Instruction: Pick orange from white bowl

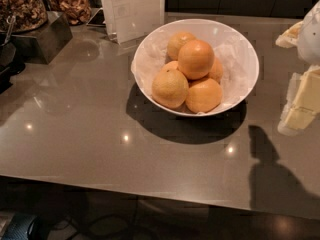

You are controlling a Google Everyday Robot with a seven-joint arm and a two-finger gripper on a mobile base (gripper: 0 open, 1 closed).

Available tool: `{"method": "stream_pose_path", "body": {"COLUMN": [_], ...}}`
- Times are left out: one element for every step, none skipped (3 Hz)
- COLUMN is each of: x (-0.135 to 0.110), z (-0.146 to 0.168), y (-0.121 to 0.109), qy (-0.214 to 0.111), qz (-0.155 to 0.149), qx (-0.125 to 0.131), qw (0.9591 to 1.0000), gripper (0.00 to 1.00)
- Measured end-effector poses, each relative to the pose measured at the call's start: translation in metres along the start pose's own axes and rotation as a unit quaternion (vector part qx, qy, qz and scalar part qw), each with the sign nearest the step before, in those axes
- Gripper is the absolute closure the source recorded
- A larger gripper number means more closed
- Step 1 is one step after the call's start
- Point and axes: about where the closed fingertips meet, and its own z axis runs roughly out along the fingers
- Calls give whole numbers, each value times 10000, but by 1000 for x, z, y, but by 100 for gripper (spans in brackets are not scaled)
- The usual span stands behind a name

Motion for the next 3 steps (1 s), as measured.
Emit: {"method": "stream_pose_path", "body": {"x": [-2, -28, -68], "z": [-1, 3, 20], "y": [-1, -12, -24], "qy": [-35, -456, -911], "qz": [-4, -30, -238], "qx": [20, -88, -452], "qw": [10000, 9989, 9945], "gripper": [0, 0, 0]}}
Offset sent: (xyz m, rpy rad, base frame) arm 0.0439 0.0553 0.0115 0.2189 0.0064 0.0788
